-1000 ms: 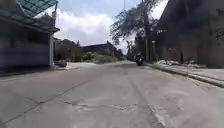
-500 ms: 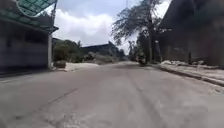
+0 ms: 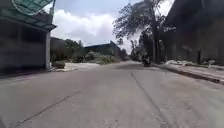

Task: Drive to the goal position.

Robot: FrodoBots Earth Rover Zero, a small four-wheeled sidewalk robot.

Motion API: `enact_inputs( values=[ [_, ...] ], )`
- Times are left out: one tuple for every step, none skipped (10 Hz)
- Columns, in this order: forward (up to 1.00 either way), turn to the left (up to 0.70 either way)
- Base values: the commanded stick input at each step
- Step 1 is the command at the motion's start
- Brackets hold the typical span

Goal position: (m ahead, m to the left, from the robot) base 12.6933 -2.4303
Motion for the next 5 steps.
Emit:
enact_inputs(
  values=[
    [1.00,-0.25],
    [1.00,-0.10],
    [1.00,-0.06],
    [1.00,-0.04],
    [1.00,-0.02]
  ],
)
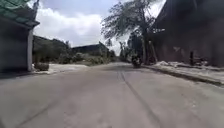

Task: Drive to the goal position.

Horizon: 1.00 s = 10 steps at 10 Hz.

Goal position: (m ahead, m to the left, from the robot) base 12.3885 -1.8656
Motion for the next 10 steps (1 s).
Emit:
enact_inputs(
  values=[
    [1.00,-0.02],
    [1.00,-0.02],
    [1.00,-0.02],
    [1.00,-0.02],
    [1.00,-0.02],
    [1.00,-0.03],
    [1.00,-0.14],
    [1.00,-0.31],
    [1.00,-0.40],
    [1.00,-0.40]
  ],
)
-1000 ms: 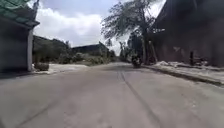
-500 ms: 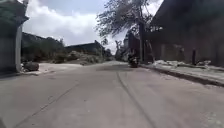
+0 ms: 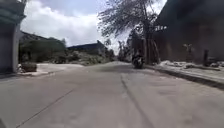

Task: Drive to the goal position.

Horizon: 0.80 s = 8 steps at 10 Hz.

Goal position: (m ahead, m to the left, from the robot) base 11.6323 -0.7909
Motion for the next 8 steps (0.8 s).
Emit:
enact_inputs(
  values=[
    [1.00,-0.40],
    [1.00,-0.40],
    [1.00,-0.27],
    [1.00,-0.10],
    [1.00,-0.02],
    [1.00,-0.02],
    [1.00,-0.03],
    [1.00,-0.03]
  ],
)
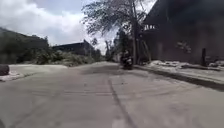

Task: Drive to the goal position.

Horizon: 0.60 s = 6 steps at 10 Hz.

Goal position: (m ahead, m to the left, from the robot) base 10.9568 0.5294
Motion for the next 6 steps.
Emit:
enact_inputs(
  values=[
    [1.00,-0.03],
    [1.00,-0.03],
    [1.00,-0.03],
    [1.00,-0.03],
    [1.00,-0.03],
    [1.00,-0.03]
  ],
)
